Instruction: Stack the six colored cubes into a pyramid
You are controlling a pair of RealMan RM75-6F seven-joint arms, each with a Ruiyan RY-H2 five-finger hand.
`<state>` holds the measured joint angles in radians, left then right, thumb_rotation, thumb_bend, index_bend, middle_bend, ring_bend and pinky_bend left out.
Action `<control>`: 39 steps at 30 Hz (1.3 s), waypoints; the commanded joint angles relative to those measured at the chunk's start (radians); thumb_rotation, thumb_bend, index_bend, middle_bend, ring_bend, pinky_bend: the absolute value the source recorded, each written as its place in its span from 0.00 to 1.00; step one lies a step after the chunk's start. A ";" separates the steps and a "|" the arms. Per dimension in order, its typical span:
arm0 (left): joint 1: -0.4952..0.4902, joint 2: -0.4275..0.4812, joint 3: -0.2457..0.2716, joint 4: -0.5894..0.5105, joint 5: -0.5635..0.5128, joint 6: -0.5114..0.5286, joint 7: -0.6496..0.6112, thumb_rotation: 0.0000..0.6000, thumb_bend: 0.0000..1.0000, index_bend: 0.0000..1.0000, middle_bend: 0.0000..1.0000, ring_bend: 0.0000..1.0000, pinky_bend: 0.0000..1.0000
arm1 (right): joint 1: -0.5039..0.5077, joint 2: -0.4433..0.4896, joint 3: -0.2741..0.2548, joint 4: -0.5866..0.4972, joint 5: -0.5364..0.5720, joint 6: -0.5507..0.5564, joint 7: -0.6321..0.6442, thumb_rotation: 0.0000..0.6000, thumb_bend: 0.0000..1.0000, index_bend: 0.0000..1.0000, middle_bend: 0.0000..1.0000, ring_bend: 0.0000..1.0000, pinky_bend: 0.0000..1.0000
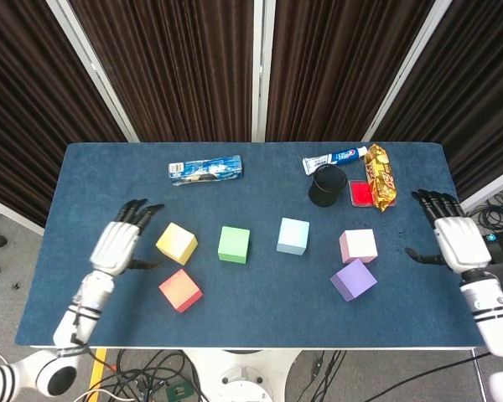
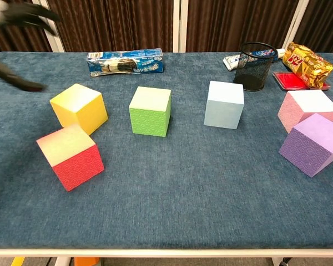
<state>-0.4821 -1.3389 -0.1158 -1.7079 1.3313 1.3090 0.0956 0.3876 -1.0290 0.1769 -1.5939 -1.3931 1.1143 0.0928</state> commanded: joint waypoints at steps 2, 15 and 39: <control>0.128 0.086 0.031 -0.025 -0.018 0.127 -0.035 1.00 0.02 0.12 0.17 0.04 0.07 | 0.092 -0.115 0.007 -0.040 0.039 -0.087 -0.153 1.00 0.10 0.00 0.08 0.00 0.00; 0.272 0.173 0.044 0.078 -0.012 0.197 -0.261 1.00 0.02 0.12 0.17 0.04 0.07 | 0.264 -0.334 0.056 -0.035 0.260 -0.199 -0.396 1.00 0.09 0.00 0.09 0.00 0.00; 0.338 0.167 0.032 0.243 0.022 0.149 -0.457 1.00 0.02 0.12 0.17 0.04 0.07 | 0.381 -0.588 0.076 0.106 0.457 -0.115 -0.565 1.00 0.15 0.00 0.54 0.09 0.00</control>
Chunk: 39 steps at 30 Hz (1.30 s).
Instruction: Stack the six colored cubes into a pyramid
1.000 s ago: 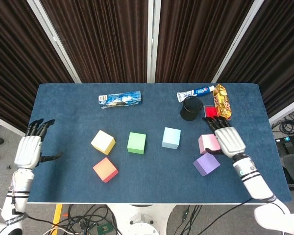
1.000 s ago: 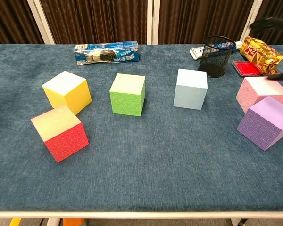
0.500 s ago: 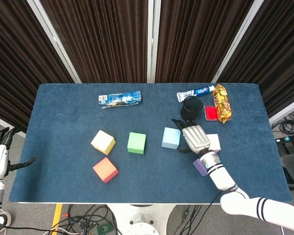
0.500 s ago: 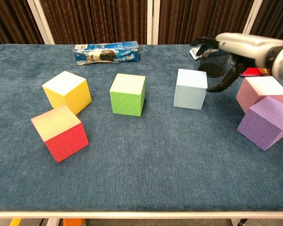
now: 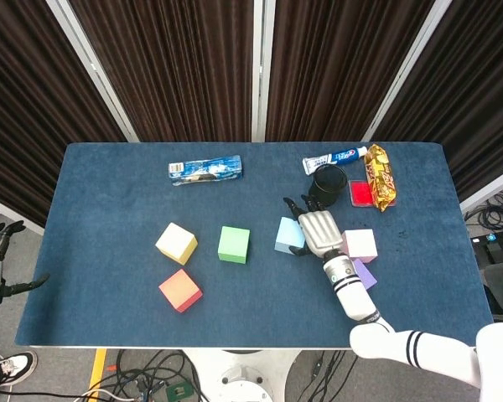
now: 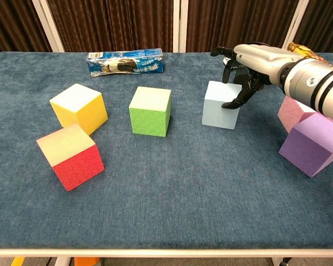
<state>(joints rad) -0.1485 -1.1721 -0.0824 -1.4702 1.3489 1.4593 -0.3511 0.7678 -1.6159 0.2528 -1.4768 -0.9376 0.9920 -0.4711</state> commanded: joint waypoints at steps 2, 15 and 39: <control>0.009 0.000 -0.002 0.008 0.008 -0.002 -0.020 1.00 0.02 0.12 0.17 0.04 0.07 | -0.002 0.002 -0.002 -0.027 -0.006 0.018 0.003 1.00 0.16 0.00 0.57 0.10 0.00; 0.024 0.002 -0.015 0.011 0.024 0.000 -0.030 1.00 0.02 0.12 0.17 0.04 0.07 | -0.013 0.025 -0.049 -0.122 -0.105 0.056 0.000 1.00 0.16 0.00 0.58 0.11 0.00; 0.028 0.016 -0.031 0.014 0.035 -0.030 -0.065 1.00 0.02 0.12 0.17 0.04 0.07 | 0.045 -0.122 -0.010 -0.009 -0.072 0.049 -0.025 1.00 0.16 0.00 0.58 0.11 0.00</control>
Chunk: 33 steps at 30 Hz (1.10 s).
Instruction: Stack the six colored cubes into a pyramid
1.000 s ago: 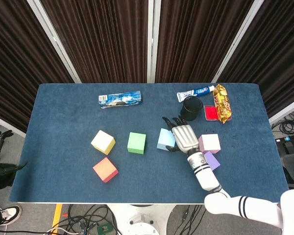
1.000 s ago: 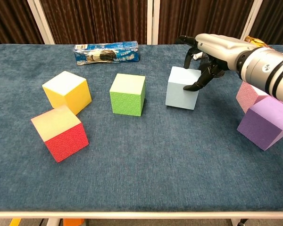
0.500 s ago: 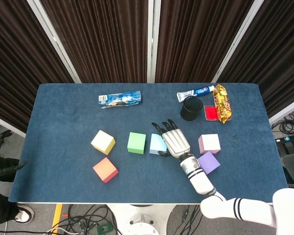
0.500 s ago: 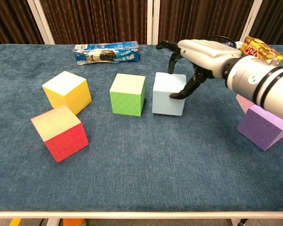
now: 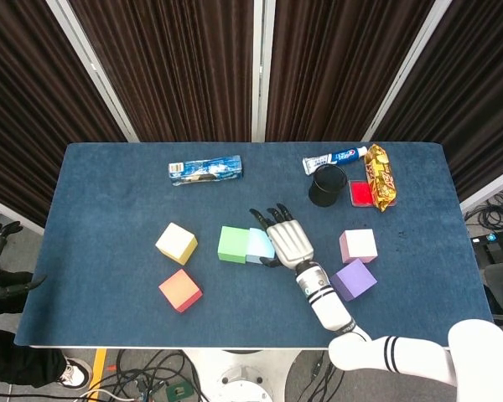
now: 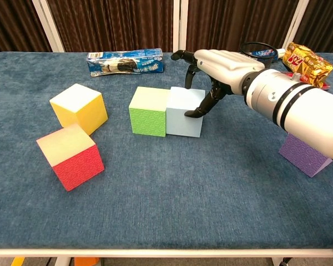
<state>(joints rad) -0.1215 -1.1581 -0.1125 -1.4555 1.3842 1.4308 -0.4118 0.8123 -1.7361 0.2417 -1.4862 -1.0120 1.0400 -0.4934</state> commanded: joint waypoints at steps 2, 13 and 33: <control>0.002 0.004 -0.002 0.001 0.000 -0.002 -0.010 1.00 0.02 0.12 0.17 0.04 0.07 | 0.002 -0.003 0.000 -0.001 0.006 0.001 -0.006 1.00 0.16 0.00 0.58 0.11 0.00; 0.006 0.002 0.001 0.014 0.009 -0.009 -0.028 1.00 0.02 0.12 0.17 0.04 0.07 | 0.001 0.007 -0.014 -0.032 0.014 0.014 -0.046 1.00 0.17 0.00 0.58 0.11 0.00; 0.012 0.000 0.003 0.031 0.020 -0.008 -0.047 1.00 0.02 0.12 0.17 0.04 0.07 | 0.014 -0.022 -0.006 0.000 0.030 0.014 -0.057 1.00 0.17 0.00 0.55 0.11 0.00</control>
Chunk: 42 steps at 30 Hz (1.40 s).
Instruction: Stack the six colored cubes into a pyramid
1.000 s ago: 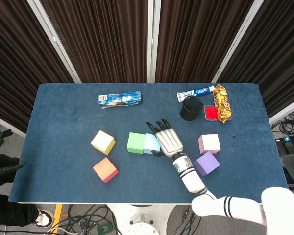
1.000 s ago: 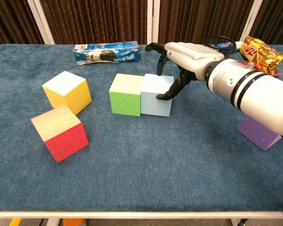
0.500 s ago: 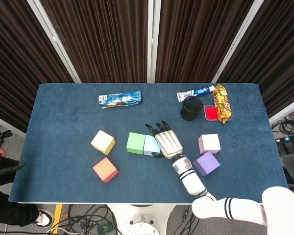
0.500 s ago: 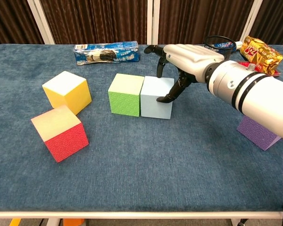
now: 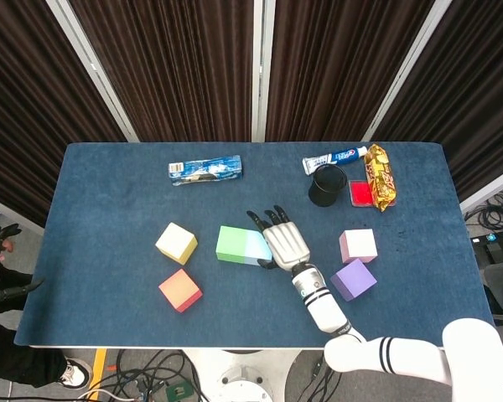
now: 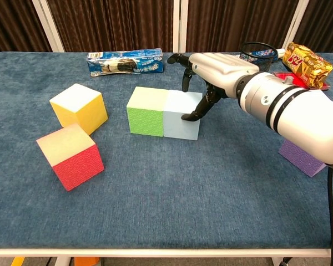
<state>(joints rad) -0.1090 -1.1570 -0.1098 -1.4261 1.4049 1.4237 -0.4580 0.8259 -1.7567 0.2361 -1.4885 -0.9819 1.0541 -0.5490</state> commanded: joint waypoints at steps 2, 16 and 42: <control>-0.001 -0.001 0.000 0.003 -0.001 -0.004 -0.002 1.00 0.02 0.12 0.17 0.04 0.07 | 0.003 -0.004 -0.001 0.005 0.003 -0.003 -0.003 1.00 0.17 0.00 0.54 0.11 0.00; -0.002 0.000 -0.003 0.010 0.000 -0.009 -0.013 1.00 0.02 0.12 0.17 0.04 0.07 | 0.011 0.014 0.004 -0.011 0.031 -0.046 0.010 1.00 0.03 0.00 0.15 0.00 0.00; -0.257 0.039 -0.081 -0.291 -0.041 -0.285 0.246 1.00 0.02 0.12 0.18 0.04 0.07 | -0.270 0.561 0.051 -0.458 -0.239 0.251 0.325 1.00 0.00 0.00 0.03 0.00 0.00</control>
<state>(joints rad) -0.3229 -1.0968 -0.1654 -1.6639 1.4076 1.1812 -0.2642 0.6245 -1.2792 0.2746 -1.8963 -1.1701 1.2402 -0.2997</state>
